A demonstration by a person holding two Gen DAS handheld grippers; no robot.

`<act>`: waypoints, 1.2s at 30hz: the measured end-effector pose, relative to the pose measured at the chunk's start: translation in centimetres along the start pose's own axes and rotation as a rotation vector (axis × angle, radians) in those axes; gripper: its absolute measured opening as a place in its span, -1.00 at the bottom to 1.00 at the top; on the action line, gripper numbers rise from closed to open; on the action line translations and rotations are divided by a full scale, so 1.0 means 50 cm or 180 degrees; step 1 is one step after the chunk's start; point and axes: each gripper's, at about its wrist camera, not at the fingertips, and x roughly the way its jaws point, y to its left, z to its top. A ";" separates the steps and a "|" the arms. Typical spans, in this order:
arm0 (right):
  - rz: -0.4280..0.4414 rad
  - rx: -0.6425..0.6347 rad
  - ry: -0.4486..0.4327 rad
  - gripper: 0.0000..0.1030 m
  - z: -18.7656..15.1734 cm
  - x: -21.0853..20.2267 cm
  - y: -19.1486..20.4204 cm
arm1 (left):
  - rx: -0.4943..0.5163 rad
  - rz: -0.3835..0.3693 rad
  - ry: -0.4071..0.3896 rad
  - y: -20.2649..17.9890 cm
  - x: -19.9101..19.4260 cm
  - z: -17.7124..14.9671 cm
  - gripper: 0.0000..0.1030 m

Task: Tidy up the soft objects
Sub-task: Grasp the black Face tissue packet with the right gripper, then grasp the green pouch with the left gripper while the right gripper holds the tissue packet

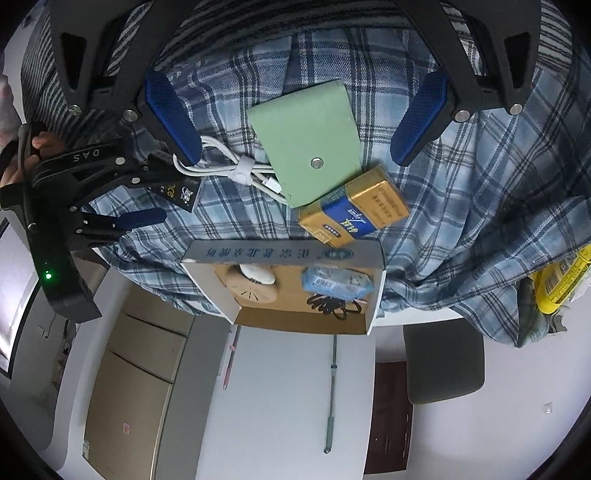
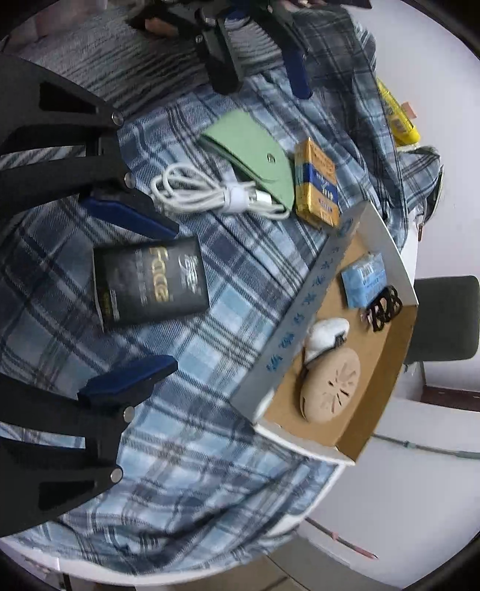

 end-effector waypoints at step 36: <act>-0.0813 0.1026 -0.0996 -0.09 -0.046 -0.054 0.097 | -0.0146 -0.0011 0.0664 0.021 0.084 -0.016 0.51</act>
